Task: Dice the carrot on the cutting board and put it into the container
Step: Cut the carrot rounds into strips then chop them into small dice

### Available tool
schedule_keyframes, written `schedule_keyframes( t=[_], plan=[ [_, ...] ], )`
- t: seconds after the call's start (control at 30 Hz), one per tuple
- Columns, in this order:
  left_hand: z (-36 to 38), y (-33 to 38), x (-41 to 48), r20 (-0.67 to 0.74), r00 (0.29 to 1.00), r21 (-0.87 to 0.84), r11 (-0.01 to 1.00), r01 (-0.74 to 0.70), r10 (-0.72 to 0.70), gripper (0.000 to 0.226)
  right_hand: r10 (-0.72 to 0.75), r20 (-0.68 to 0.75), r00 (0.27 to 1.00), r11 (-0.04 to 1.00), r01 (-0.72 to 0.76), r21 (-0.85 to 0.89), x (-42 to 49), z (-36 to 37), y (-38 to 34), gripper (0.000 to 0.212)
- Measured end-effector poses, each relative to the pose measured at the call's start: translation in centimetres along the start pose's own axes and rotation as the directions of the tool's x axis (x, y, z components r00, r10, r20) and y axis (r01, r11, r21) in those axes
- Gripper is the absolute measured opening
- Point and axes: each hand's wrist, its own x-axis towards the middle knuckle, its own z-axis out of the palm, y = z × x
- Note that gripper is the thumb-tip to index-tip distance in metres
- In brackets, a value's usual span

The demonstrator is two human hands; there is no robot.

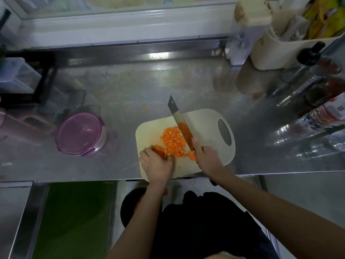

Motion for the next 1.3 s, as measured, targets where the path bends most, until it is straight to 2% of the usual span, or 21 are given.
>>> schedule_keyframes(
  t=[0.2, 0.4, 0.53, 0.67, 0.77, 0.87, 1.03, 1.13, 1.3],
  plan=[
    [0.8, 0.9, 0.3, -0.06, 0.998, 0.044, 0.999, 0.028, -0.025, 0.058, -0.004, 0.01, 1.0, 1.0, 0.004, -0.004, -0.4, 0.4, 0.4, 0.061],
    [1.2, 0.5, 0.8, -0.067, 0.998, 0.066, 0.998, -0.016, 0.02, 0.038, -0.014, 0.014, 1.0, 1.0, 0.014, 0.002, -0.7, 0.5, 0.5, 0.061],
    [1.0, -0.3, 0.9, -0.05, 0.995, 0.062, 0.995, -0.084, 0.087, 0.031, -0.005, 0.022, 1.0, 1.0, 0.005, 0.005, -0.5, 0.8, 0.6, 0.06],
    [0.3, -1.3, 1.2, 0.007, 0.966, 0.074, 0.964, -0.257, 0.257, 0.029, -0.004, 0.023, 1.0, 0.999, 0.003, 0.041, -0.6, 0.9, 0.7, 0.059],
    [-0.4, -2.4, 1.8, 0.105, 0.91, 0.092, 0.907, -0.41, 0.401, 0.03, 0.008, 0.032, 0.999, 0.999, -0.009, 0.045, -0.6, 1.0, 0.8, 0.059],
    [-1.3, -3.3, 2.3, 0.183, 0.863, 0.065, 0.87, -0.488, 0.471, 0.031, 0.007, 0.028, 1.0, 0.998, -0.009, 0.062, -0.5, 1.0, 0.8, 0.06],
    [-2.2, -3.7, 2.4, 0.347, 0.802, 0.198, 0.797, -0.57, 0.487, 0.072, 0.012, 0.031, 0.999, 0.998, -0.014, 0.063, -0.6, 0.8, 0.6, 0.06],
    [-1.9, -3.7, 2.3, 0.312, 0.803, 0.222, 0.783, -0.581, 0.508, 0.07, 0.006, 0.033, 0.999, 0.998, -0.007, 0.058, -0.6, 0.9, 0.7, 0.061],
    [-1.1, -3.6, 2.0, 0.196, 0.822, 0.227, 0.791, -0.569, 0.535, 0.042, -0.013, 0.033, 0.999, 0.999, 0.012, 0.049, -0.7, 0.9, 0.7, 0.059]
  ],
)
